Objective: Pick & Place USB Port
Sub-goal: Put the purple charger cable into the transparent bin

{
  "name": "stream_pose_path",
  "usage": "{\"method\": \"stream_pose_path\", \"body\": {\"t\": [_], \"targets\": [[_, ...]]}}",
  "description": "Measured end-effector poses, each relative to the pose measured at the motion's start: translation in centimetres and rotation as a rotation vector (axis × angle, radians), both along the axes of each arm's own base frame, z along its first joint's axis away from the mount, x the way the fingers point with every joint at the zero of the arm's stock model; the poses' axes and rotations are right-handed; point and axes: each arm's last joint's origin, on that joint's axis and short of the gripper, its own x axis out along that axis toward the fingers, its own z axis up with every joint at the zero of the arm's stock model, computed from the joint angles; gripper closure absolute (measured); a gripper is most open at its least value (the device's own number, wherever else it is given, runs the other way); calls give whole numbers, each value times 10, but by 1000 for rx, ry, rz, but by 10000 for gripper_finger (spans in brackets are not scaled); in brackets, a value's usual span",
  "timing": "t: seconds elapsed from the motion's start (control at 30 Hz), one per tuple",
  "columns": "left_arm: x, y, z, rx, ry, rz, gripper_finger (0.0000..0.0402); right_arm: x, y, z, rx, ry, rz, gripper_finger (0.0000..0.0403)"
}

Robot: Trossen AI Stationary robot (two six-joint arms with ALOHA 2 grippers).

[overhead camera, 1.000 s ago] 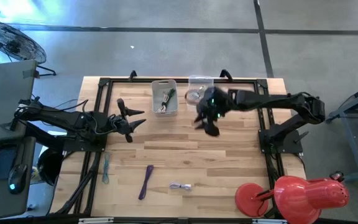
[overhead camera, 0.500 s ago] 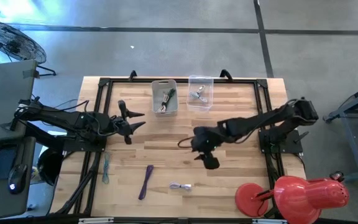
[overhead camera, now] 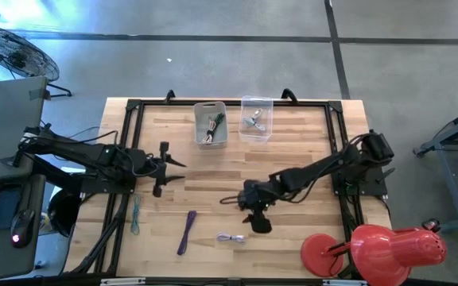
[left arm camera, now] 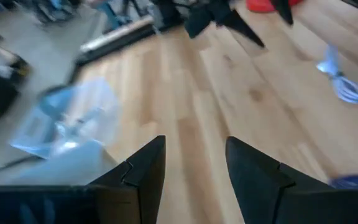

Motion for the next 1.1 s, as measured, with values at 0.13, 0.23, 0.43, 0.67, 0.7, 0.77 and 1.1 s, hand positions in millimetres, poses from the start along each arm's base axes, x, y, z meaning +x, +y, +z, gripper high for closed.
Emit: {"method": "stream_pose_path", "body": {"t": [0.13, 0.23, 0.43, 0.67, 0.7, 0.77, 1.1], "targets": [[-1, -1, -14, -85, 38, 2, 238, 0, 23, -2, 27, -52, 64, 196], [-1, -1, -24, -136, 42, -2, 238, -4, 40, -2, 34, -63, 72, 196], [3, -5, -33, -203, -45, -98, 238, -13, 64, -8, 2, -52, 17, 196], [11, -11, -34, -239, -84, -196, 238, -14, 77, -25, -40, -37, -14, 196], [13, -12, -35, -240, -86, -201, 238, -13, 77, -28, -42, -31, -25, 196], [14, -14, -36, -237, -79, -210, 238, -11, 77, -35, -49, -13, -52, 196], [17, -23, -40, -217, -60, -215, 238, -5, 75, -55, -82, 13, -78, 196]]}}
